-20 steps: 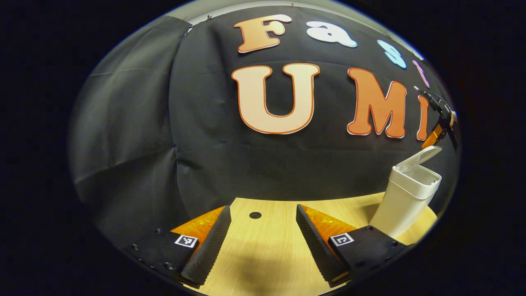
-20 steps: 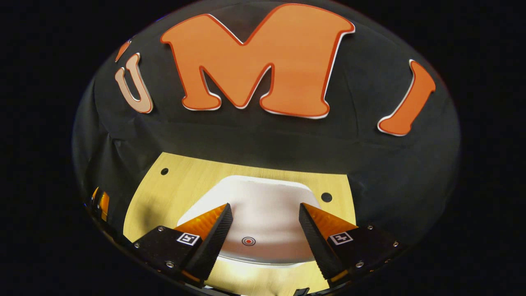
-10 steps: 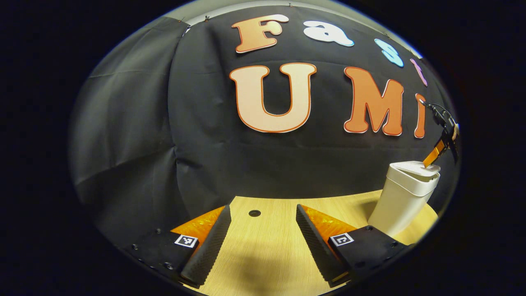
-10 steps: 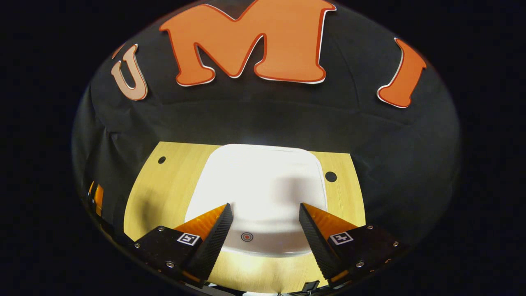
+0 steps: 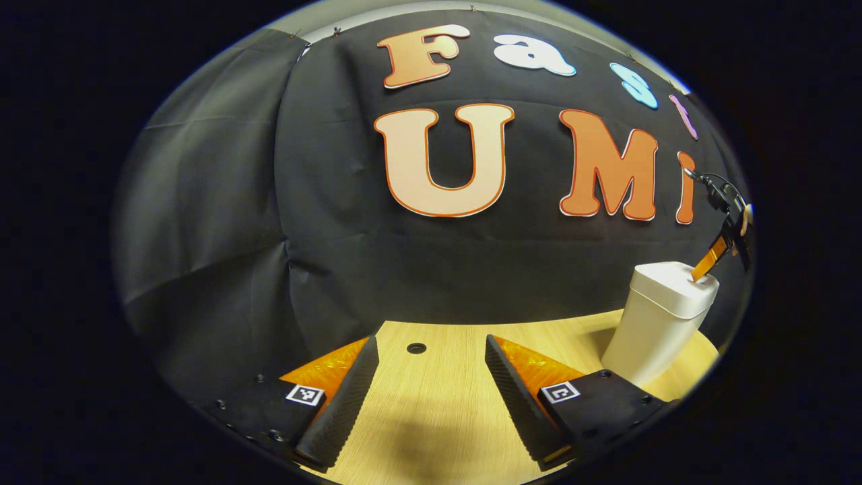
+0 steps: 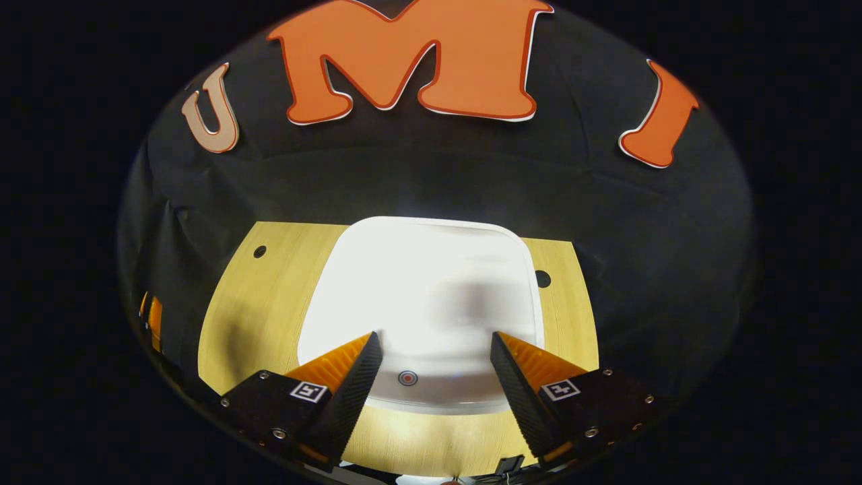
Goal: Press the lid of the desktop garbage bin to open it, pick up the crumpled paper on the desktop and throw it into the bin, then pick up the pop can on the desktop and drop it into the bin, and finally close the garbage bin lid.
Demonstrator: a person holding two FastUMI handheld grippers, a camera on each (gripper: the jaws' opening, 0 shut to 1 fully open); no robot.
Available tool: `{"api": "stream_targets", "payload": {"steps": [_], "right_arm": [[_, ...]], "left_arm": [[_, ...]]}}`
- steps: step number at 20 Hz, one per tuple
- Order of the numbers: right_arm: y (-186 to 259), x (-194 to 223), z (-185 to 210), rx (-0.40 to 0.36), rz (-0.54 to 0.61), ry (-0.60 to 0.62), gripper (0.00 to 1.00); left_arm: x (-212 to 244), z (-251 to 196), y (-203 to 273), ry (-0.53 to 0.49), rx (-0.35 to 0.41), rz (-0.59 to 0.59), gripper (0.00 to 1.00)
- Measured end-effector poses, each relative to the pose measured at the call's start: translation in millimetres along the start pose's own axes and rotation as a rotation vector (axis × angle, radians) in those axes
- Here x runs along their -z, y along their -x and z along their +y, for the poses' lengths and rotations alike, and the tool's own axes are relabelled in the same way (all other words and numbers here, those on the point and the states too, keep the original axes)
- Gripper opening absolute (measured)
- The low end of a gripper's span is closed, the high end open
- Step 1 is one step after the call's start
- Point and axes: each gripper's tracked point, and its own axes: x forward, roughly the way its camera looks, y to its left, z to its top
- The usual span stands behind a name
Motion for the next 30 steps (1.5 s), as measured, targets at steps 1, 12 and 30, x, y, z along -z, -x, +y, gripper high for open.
{"api": "stream_targets", "payload": {"steps": [1, 12, 30], "right_arm": [[-2, 3, 1, -0.01, 0.002, 0.02, 1.0], [3, -6, -2, -0.016, -0.088, -0.08, 0.98], [98, 59, -3, 0.154, -0.697, -0.125, 0.98]], "left_arm": [[0, -1, -1, 0.005, 0.001, 0.0, 1.0], [-11, -19, -4, -0.024, 0.034, -0.021, 1.0], [-25, -26, -2, -0.003, 0.047, -0.051, 0.99]]}}
